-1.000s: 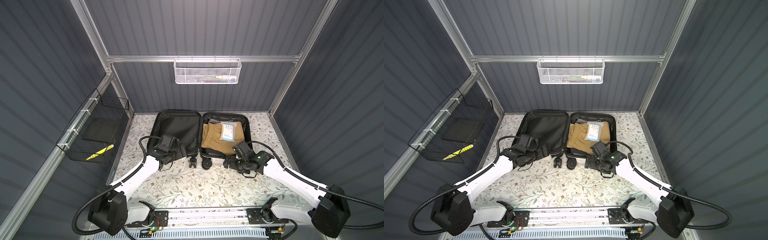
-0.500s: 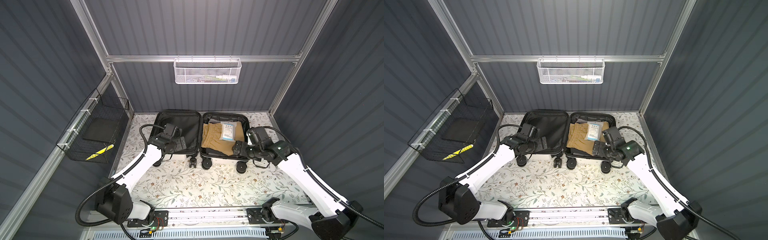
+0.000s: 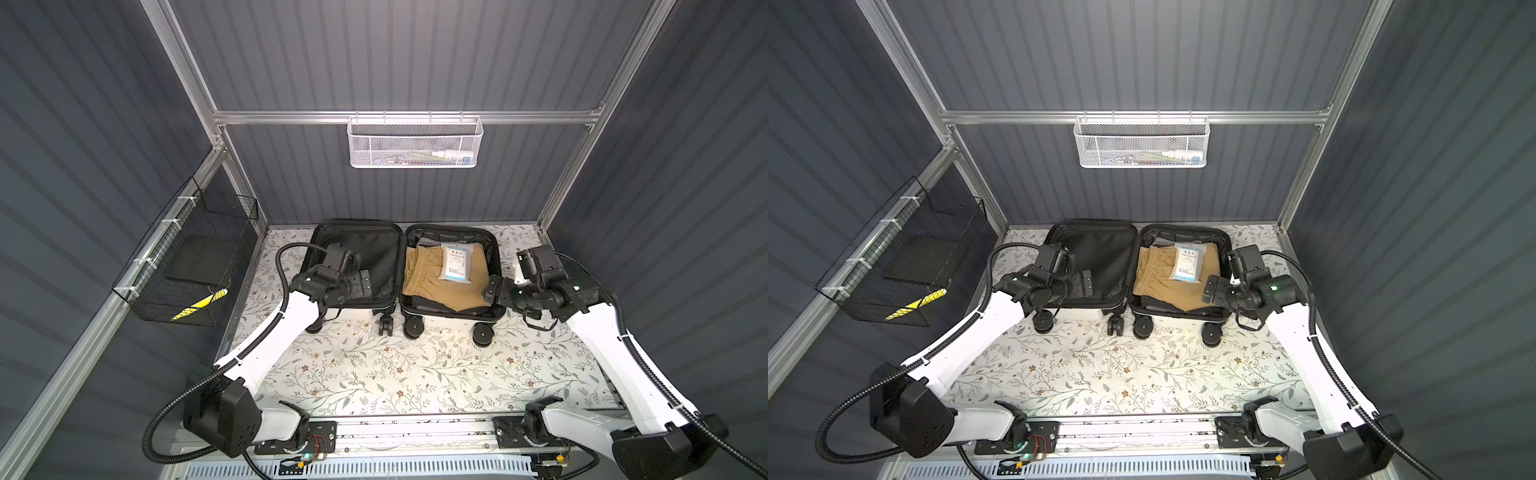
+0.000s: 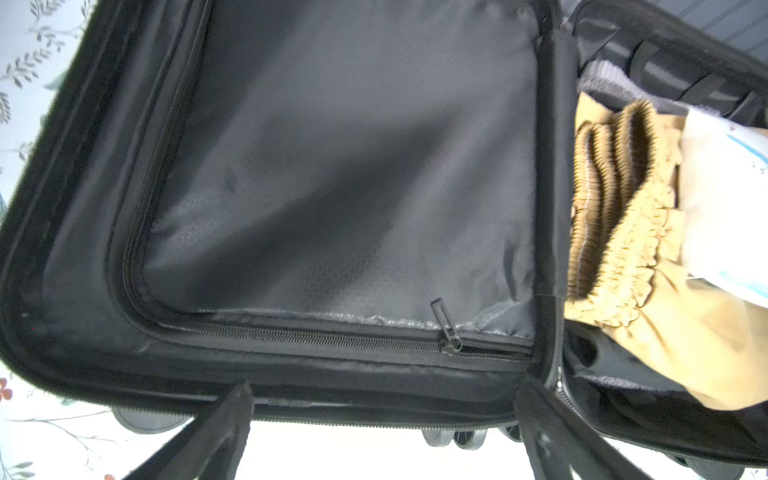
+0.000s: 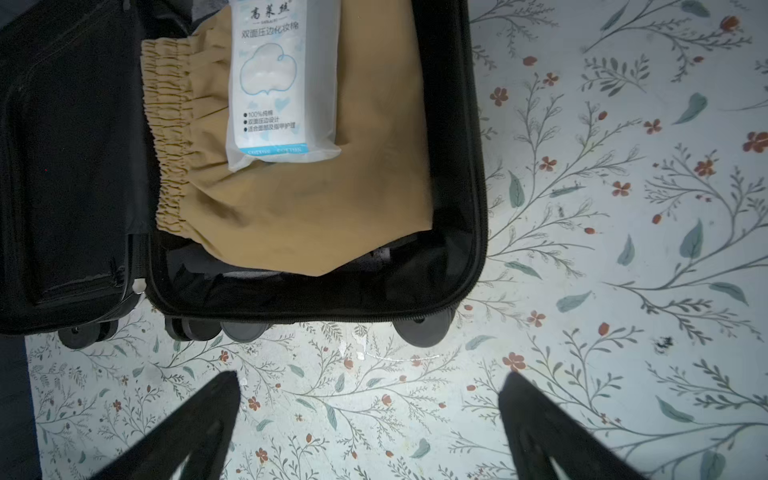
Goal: Pack the luggage
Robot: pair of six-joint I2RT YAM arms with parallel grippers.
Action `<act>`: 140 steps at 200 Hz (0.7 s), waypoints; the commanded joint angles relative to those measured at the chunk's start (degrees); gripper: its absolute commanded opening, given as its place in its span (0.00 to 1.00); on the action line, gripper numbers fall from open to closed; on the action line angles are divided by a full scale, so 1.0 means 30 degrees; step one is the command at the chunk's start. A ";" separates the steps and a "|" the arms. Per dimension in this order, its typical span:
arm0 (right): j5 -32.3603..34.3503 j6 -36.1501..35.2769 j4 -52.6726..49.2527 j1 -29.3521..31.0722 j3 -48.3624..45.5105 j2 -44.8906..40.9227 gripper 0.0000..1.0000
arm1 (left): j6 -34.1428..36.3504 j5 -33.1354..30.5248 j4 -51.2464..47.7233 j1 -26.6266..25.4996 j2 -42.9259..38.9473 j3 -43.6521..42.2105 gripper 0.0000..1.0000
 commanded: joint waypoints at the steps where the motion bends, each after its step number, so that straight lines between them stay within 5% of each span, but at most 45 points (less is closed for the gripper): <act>1: 0.0702 0.0364 0.0434 -0.0398 -0.0220 0.0467 0.99 | 0.0541 0.0711 -0.0038 0.0283 0.0596 0.0867 1.00; 24: 0.1092 0.0281 0.0902 -0.0791 -0.0230 0.1047 0.99 | 0.0013 0.1366 -0.0395 0.0971 0.1741 0.1574 1.00; 73: 0.1597 0.0086 0.1747 -0.1440 -0.0070 0.2851 0.99 | -0.2131 -0.2271 -0.3340 0.1038 0.4124 0.3770 1.00; 98: 0.2450 0.0262 0.1816 -0.1604 -0.0002 0.4056 0.99 | -0.1157 -0.1762 -0.4543 0.1045 0.5337 0.5184 1.00; 140: 0.3184 -0.0523 0.1469 -0.1741 0.0498 0.5885 0.99 | -0.1241 -0.0294 -0.0531 0.1338 0.2634 0.1809 1.00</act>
